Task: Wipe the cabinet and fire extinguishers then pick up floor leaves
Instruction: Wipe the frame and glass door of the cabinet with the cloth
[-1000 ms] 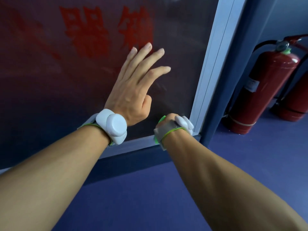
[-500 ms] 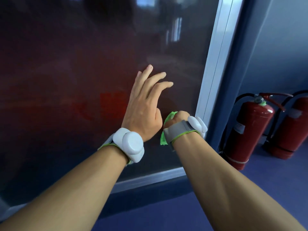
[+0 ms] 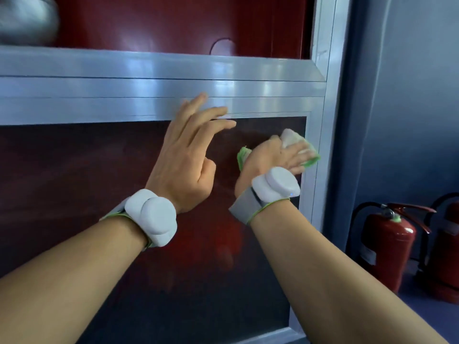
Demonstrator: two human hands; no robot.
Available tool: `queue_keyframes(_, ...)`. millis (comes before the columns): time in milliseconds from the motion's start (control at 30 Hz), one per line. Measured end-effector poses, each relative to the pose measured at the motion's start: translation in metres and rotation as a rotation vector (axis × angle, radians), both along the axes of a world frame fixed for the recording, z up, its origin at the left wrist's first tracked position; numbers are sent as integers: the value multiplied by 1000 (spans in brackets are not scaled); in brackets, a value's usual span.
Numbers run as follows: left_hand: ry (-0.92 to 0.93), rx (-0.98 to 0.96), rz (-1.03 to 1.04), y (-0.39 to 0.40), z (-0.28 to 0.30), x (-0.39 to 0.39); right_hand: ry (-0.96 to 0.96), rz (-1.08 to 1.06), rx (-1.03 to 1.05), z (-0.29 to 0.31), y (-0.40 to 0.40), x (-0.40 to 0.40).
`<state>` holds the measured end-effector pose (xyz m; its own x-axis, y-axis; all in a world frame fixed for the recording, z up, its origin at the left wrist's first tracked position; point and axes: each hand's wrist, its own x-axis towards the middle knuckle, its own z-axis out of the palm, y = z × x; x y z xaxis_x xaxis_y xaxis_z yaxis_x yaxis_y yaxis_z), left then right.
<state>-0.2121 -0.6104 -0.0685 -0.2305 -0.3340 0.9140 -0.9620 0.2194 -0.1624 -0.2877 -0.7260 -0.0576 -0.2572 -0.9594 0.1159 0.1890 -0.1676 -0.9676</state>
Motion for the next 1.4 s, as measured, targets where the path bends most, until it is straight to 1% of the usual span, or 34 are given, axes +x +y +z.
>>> queue_keyframes(67,-37,-1,56,11,10,10,58,-5,-143,-3,13,9)
queue_keyframes(133,-71,-3,84,23,24,24,71,-54,-413,-15,33,29)
queue_keyframes(167,-80,-3,108,26,30,29,98,-39,-544,-25,44,40)
queue_keyframes(200,-99,13,130,29,33,34,175,-3,-664,-39,53,47)
queue_keyframes(233,-124,41,148,31,35,37,293,47,-791,-55,61,52)
queue_keyframes(333,-251,132,190,34,44,47,692,124,-1241,-81,67,52)
queue_keyframes(400,-317,162,209,31,51,49,922,68,-1552,-78,53,47)
queue_keyframes(433,-330,165,215,28,52,50,1013,24,-1656,-74,41,42)
queue_keyframes(467,-340,159,217,24,53,51,1069,-25,-1716,-68,29,36)
queue_keyframes(533,-354,143,222,17,51,51,1099,-99,-1757,-53,6,14)
queue_keyframes(600,-349,145,219,10,46,47,1080,-174,-1743,-46,-26,-13)
queue_keyframes(667,-329,165,201,4,43,42,1050,-223,-1646,-48,-60,-46)
queue_keyframes(700,-318,170,195,2,42,40,1009,-233,-1545,-52,-74,-62)
queue_keyframes(767,-319,167,187,-1,41,37,809,-272,-1278,-58,-84,-76)
queue_keyframes(833,-333,169,183,-5,41,35,580,-346,-1062,-63,-73,-60)
queue_keyframes(867,-341,179,177,-8,41,32,501,-366,-1002,-65,-63,-49)
queue_keyframes(900,-348,187,172,-12,41,30,466,-368,-982,-66,-53,-38)
queue_keyframes(933,-352,192,169,-15,41,26,484,-349,-1011,-70,-44,-28)
queue_keyframes(967,-356,195,167,-19,42,22,538,-314,-1087,-77,-36,-20)
queue_keyframes(1033,-367,201,158,-25,43,15,708,-205,-1357,-101,-26,-11)
queue_keyframes(1067,-372,205,152,-29,43,10,828,-138,-1538,-113,-26,-12)
queue_keyframes(1133,-382,212,146,-35,41,0,1145,-20,-1893,-130,-37,-23)
queue_keyframes(1167,-387,218,145,-39,41,-4,1277,27,-2026,-132,-49,-32)
queue_keyframes(1200,-389,225,143,-43,40,-10,1366,63,-2115,-131,-62,-44)
queue_keyframes(1267,-399,233,136,-49,39,-15,1415,58,-2213,-119,-84,-64)
queue_keyframes(1400,-397,210,127,-66,46,-26,1433,-75,-2231,-75,-118,-97)
